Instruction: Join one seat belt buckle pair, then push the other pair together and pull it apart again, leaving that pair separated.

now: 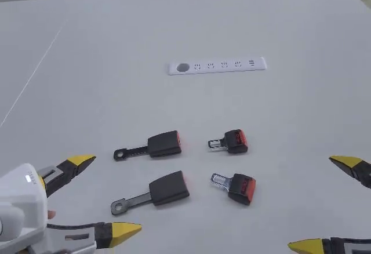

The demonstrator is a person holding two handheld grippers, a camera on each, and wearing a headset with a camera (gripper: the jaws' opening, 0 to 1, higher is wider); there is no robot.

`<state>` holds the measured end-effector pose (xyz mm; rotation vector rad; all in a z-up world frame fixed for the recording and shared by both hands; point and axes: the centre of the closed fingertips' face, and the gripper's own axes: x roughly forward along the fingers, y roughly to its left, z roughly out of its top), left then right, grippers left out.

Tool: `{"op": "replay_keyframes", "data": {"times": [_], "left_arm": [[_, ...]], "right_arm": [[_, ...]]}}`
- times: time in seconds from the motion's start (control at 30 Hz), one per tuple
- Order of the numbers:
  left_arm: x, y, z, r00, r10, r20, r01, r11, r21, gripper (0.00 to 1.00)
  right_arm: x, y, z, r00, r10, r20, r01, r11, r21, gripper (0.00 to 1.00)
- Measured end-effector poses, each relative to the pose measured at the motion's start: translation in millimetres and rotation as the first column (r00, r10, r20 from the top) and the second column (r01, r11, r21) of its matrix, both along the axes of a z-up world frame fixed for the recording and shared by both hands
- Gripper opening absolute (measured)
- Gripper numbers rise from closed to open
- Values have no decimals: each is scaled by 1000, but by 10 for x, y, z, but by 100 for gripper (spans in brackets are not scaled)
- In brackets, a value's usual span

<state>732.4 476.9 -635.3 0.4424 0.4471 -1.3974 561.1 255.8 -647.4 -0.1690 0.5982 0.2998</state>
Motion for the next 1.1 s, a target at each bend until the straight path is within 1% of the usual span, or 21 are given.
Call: {"op": "replay_keyframes", "data": {"times": [0.07,0.1,0.17,0.2,0.37,0.5,0.63,0.7,0.77,0.83,0.97,1.03,1.1], "left_arm": [[4,-21,-17,1000,-6,0,6,1000,9,91],[11,-28,-43,1000,-9,-1,9,1000,25,90],[24,-37,-71,1000,-14,4,13,999,43,88],[42,-45,-101,1000,-18,10,18,998,65,87],[95,-80,-149,1000,-23,13,22,995,96,81],[124,-103,-212,999,-30,17,28,991,130,76],[129,-139,-288,999,-36,7,34,987,158,72],[133,-155,-324,999,-43,8,41,984,175,69],[137,-178,-347,999,-45,4,43,982,186,66],[145,-200,-366,999,-45,5,43,980,192,64],[152,-251,-420,999,-53,7,50,974,220,60],[144,-271,-439,998,-59,2,57,971,231,58],[137,-292,-473,997,-72,3,69,966,251,56]], "right_arm": [[15,-21,-7,1000,6,-6,-6,1000,-6,97],[25,-27,-8,1000,8,-7,-8,1000,-9,97],[37,-29,-12,1000,13,-15,-14,1000,-14,94],[50,-30,-14,1000,18,-18,-18,1000,-18,93],[97,-10,-34,999,35,-31,-36,999,-28,87],[126,-10,-95,998,49,-46,-50,998,-36,82],[154,3,-148,996,60,-58,-63,997,-47,75],[169,-3,-191,996,63,-67,-67,996,-55,72],[178,1,-233,994,70,-79,-75,995,-63,69],[187,1,-249,994,71,-82,-77,995,-67,66],[219,1,-288,993,74,-90,-80,995,-65,61],[228,-9,-323,992,78,-98,-85,994,-70,59],[239,-2,-356,991,86,-108,-93,993,-66,56]]}}
